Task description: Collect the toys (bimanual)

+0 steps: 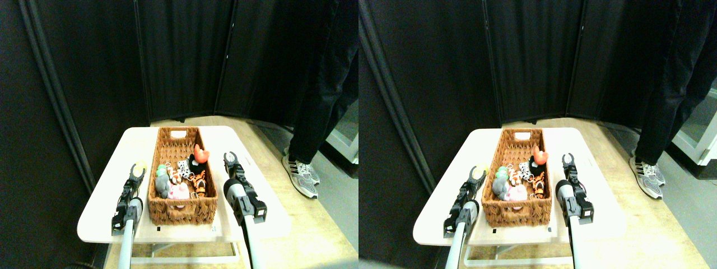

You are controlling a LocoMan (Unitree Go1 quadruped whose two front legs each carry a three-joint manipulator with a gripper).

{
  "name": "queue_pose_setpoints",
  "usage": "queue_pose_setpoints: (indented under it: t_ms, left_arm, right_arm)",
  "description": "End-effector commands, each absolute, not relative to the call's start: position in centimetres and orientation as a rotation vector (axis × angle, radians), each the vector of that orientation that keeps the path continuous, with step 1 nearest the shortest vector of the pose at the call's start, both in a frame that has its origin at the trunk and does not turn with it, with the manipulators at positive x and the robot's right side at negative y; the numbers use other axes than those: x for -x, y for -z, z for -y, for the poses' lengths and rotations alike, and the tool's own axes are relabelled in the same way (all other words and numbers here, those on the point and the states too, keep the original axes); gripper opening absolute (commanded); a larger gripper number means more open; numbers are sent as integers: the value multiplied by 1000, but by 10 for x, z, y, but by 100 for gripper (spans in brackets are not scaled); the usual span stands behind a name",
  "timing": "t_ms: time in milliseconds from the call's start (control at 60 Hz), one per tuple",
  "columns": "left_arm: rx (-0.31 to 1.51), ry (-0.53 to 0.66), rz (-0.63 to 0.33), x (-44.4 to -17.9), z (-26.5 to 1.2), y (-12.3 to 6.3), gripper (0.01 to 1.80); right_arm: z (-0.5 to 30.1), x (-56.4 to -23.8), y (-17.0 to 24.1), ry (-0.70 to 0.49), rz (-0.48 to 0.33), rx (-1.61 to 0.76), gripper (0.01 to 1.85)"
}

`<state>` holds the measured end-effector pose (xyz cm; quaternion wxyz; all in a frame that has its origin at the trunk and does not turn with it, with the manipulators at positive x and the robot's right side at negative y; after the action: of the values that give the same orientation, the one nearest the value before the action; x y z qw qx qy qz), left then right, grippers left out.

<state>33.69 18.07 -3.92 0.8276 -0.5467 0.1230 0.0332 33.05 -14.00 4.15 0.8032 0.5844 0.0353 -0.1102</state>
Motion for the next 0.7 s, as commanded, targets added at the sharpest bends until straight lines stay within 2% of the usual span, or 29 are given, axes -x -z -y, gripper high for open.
queue_pose_setpoints:
  t_ms: [17,233,433,700]
  left_arm:
    - [1164,-47,-244,-336,-180,30,1]
    - [1113,12,-259,-329,-184,3,1]
    - [1057,124,-276,-326,-183,-41,1]
    - [1083,188,-304,-332,-161,-76,1]
  right_arm:
    - [140,-330,-54,186,-24,-1262,5]
    - [140,-327,-55,197,-15,-1288,4]
    - [141,-323,-56,197,2,-1292,4]
    - [143,-321,-57,201,15,-1320,4]
